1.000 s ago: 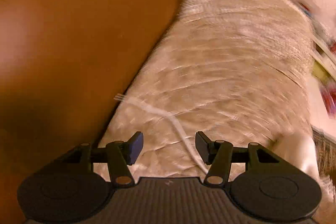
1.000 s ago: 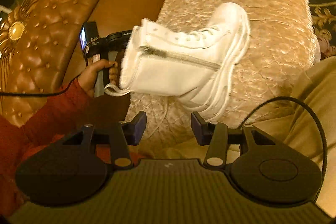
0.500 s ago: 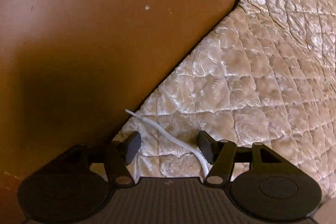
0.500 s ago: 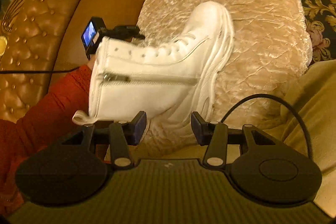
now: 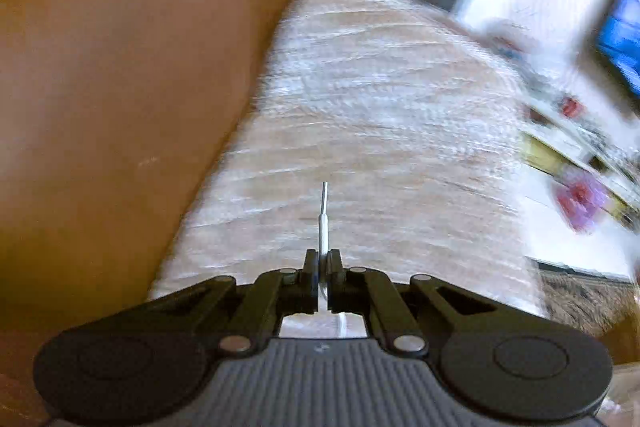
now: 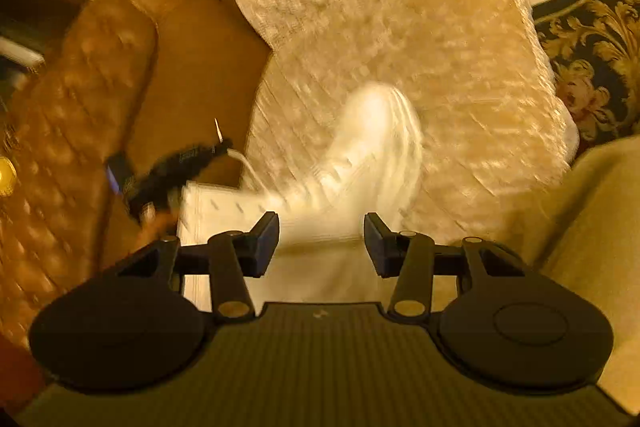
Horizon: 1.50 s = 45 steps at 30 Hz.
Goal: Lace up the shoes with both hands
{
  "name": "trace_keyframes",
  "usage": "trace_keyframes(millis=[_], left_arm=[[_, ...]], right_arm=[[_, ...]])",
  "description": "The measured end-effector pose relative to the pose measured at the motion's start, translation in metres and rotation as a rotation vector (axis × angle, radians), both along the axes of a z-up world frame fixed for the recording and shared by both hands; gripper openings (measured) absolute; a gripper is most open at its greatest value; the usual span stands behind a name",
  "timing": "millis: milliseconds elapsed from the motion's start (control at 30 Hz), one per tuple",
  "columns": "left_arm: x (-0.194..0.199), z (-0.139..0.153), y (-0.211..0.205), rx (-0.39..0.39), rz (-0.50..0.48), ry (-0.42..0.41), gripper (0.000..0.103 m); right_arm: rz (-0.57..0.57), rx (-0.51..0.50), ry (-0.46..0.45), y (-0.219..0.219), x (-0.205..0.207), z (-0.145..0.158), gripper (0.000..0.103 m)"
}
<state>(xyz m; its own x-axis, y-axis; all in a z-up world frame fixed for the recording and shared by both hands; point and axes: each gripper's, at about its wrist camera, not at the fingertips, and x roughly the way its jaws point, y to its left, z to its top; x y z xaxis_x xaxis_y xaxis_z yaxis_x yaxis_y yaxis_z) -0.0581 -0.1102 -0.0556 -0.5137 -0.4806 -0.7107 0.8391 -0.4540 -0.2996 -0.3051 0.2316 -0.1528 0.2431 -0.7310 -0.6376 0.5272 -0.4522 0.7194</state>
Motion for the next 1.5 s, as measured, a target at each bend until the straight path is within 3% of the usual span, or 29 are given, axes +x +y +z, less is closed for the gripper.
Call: trace_keyframes(millis=[167,267,467,667,833,967,1133,1267,1500], left_arm=[[-0.045,0.064,0.051,-0.1,-0.321,-0.012,0.003],[-0.066,0.09,0.077,-0.132,-0.475,-0.024,0.003],[-0.089,0.118,0.107,-0.156,-0.75,-0.179,0.003],[-0.1,0.113,0.112,-0.143,-0.846,-0.278,0.003],[-0.107,0.108,0.107,-0.118,-0.876,-0.276,0.003],[-0.118,0.105,0.113,-0.104,-0.957,-0.307,0.003],[-0.144,0.097,0.129,-0.102,-1.13,-0.381,0.003],[-0.166,0.089,0.14,-0.1,-1.297,-0.497,0.003],[-0.198,0.069,0.16,-0.088,-1.598,-0.797,0.003]], right_arm=[[-0.005,-0.147,0.175,-0.02,0.011,0.031,0.054],[-0.011,-0.193,0.215,-0.036,0.019,0.045,0.054],[-0.029,-0.02,0.192,-0.045,0.007,0.042,0.054],[0.114,-0.028,0.221,-0.064,0.031,0.052,0.054],[0.22,0.031,0.35,-0.083,0.066,0.053,0.054],[0.147,0.02,0.339,-0.065,0.058,0.049,0.043],[-0.002,0.05,0.255,-0.023,0.033,0.043,0.043],[-0.056,0.106,0.18,0.001,0.022,0.022,0.043],[-0.059,0.102,0.129,0.006,0.02,0.009,0.043]])
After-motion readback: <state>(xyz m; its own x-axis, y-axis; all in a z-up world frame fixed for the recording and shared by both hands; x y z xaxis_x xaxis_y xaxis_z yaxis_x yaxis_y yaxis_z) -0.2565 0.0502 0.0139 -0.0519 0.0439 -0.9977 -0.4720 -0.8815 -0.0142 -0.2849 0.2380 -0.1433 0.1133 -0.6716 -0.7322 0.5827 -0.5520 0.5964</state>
